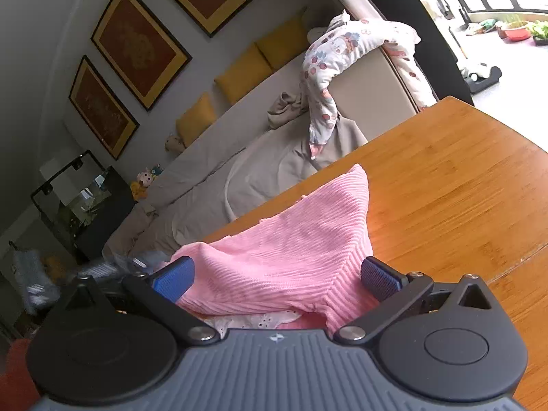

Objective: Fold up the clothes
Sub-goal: 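Fold the held sleeve across the top's body with the right gripper and release, then grasp the other ruffled cuff with the left gripper and lift it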

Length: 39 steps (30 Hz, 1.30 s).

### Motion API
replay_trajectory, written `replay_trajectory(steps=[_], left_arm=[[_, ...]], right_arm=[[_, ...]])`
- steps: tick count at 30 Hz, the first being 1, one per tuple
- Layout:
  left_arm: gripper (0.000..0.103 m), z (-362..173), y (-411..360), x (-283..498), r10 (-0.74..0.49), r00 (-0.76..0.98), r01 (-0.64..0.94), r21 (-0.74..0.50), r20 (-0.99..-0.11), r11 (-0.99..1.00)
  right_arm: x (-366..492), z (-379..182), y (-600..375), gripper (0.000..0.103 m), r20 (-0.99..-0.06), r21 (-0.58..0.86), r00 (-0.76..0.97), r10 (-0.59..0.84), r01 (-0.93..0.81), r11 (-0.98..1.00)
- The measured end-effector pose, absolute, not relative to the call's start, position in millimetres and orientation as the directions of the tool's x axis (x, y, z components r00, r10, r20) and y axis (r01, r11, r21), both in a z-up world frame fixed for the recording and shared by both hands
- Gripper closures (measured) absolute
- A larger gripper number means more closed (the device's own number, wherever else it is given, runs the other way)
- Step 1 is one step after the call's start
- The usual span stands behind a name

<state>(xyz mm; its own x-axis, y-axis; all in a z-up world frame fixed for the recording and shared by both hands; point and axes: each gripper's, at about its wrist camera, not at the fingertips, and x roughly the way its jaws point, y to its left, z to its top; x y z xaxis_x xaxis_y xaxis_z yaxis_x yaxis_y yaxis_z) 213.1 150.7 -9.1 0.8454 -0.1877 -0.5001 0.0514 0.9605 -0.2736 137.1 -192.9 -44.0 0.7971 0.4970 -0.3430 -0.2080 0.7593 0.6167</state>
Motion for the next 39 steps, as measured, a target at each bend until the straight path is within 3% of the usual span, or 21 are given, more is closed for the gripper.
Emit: replay_trajectory(steps=[3, 6, 10, 12, 14, 20, 27, 32, 39], left_arm=[[0.011, 4, 150, 204, -0.384, 0.832, 0.201, -0.428, -0.400, 0.881], [0.007, -7, 133, 215, -0.555, 0.751, 0.304, -0.558, -0.358, 0.772], [0.007, -43, 118, 239, -0.444, 0.741, 0.179, -0.490, -0.503, 0.853], [0.007, -48, 122, 235, -0.440, 0.740, 0.162, -0.500, -0.508, 0.851], [0.001, -39, 127, 221, -0.417, 0.759, 0.150, -0.490, -0.499, 0.859], [0.000, 0, 170, 116, -0.245, 0.889, 0.097, -0.364, -0.387, 0.926], [0.000, -35, 309, 49, -0.190, 0.879, -0.241, -0.751, -0.438, 0.615], [0.000, -71, 350, 39, -0.210, 0.864, -0.345, -0.841, -0.458, 0.418], [0.000, -101, 365, 79, -0.270, 0.829, -0.403, -0.857, -0.490, 0.320]], right_arm=[[137, -43, -192, 0.000, -0.345, 0.609, 0.798, 0.494, -0.209, 0.765], [138, -43, -192, 0.000, -0.349, 0.611, 0.796, 0.495, -0.207, 0.764], [140, -46, -197, 0.000, -0.349, 0.637, 0.787, 0.508, -0.198, 0.745], [142, -48, -199, 0.000, -0.353, 0.650, 0.781, 0.516, -0.192, 0.735], [145, -50, -200, 0.000, -0.360, 0.658, 0.771, 0.525, -0.188, 0.729], [148, -52, -200, 0.000, -0.374, 0.666, 0.765, 0.525, -0.173, 0.725], [147, -54, -200, 0.000, -0.375, 0.669, 0.770, 0.517, -0.161, 0.725], [147, -54, -200, 0.000, -0.373, 0.669, 0.773, 0.514, -0.159, 0.726], [147, -54, -200, 0.000, -0.372, 0.668, 0.776, 0.509, -0.157, 0.727]])
